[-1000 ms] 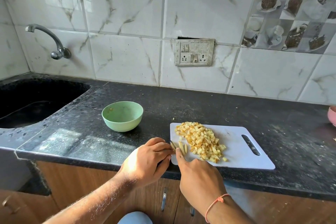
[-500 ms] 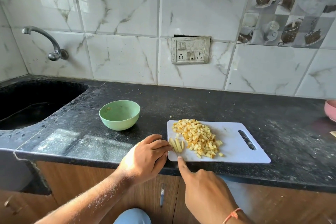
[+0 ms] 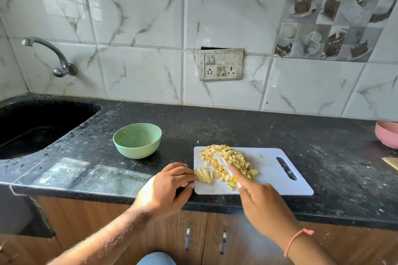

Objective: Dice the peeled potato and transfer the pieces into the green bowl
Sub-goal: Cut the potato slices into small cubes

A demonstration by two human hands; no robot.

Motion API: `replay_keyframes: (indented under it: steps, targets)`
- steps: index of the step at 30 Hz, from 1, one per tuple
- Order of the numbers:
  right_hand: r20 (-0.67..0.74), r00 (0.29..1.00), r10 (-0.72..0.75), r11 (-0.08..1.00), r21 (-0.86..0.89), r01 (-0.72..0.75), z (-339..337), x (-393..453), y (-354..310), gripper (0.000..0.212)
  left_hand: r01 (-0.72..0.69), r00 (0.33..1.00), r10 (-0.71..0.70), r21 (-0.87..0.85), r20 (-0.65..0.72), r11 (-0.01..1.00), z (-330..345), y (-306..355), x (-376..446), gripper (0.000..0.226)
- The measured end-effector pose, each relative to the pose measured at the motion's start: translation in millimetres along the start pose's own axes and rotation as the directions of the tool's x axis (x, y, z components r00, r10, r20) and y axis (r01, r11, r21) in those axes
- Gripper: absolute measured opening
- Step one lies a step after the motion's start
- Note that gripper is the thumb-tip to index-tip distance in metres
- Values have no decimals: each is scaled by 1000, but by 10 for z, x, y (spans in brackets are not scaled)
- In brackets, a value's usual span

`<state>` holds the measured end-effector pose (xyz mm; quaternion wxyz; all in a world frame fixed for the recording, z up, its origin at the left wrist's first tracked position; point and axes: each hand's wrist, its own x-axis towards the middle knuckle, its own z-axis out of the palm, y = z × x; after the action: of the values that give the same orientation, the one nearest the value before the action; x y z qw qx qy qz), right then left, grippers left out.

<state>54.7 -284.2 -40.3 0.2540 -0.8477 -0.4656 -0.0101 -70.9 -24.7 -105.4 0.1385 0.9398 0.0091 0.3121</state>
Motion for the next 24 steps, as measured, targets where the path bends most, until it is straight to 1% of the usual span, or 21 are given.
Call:
replay_keyframes:
  steps: [2, 3, 5, 7, 9, 11, 13, 15, 18, 19, 21, 24]
  targets:
    - [-44, 998, 36, 986, 164, -29, 76, 125, 237, 52, 35, 999, -35, -18, -25, 999, -22, -4, 17, 26]
    - [-54, 997, 59, 962, 268, -42, 112, 151, 321, 51, 55, 998, -56, -35, -33, 998, -35, -11, 31, 25]
    - [-64, 993, 102, 876, 479, -59, 138, 167, 385, 50, 98, 995, -100, -76, -22, 992, -48, -52, 72, 27]
    - [-59, 992, 109, 810, 584, -54, 123, 168, 402, 50, 109, 994, -105, -114, 39, 987, -77, -77, 139, 34]
    - [-45, 994, 100, 786, 616, -51, 106, 165, 410, 50, 52, 990, -33, -136, 139, 989, -131, -77, 266, 43]
    - [-32, 994, 100, 770, 636, -57, 105, 164, 423, 49, -16, 960, 47, -114, 275, 993, -201, -63, 463, 50]
    - [-28, 994, 103, 756, 652, -60, 104, 166, 427, 49, -79, 905, 95, -56, 414, 995, -247, -84, 678, 50]
    - [-31, 994, 105, 747, 662, -59, 109, 165, 431, 49, -115, 844, 105, -14, 526, 993, -272, -105, 852, 46]
    - [-47, 994, 103, 749, 661, -47, 116, 160, 429, 49, -179, 784, 127, 25, 608, 984, -302, -84, 1016, 43]
    - [-51, 993, 104, 751, 658, -45, 119, 160, 435, 49, -179, 773, 121, 32, 622, 983, -310, -72, 1054, 42]
    - [-50, 993, 106, 752, 658, -46, 123, 159, 442, 49, -136, 765, 70, 55, 640, 989, -317, -57, 1098, 41]
    - [-48, 994, 99, 751, 659, -43, 126, 162, 449, 49, -6, 767, -36, 64, 641, 998, -311, -52, 1120, 35]
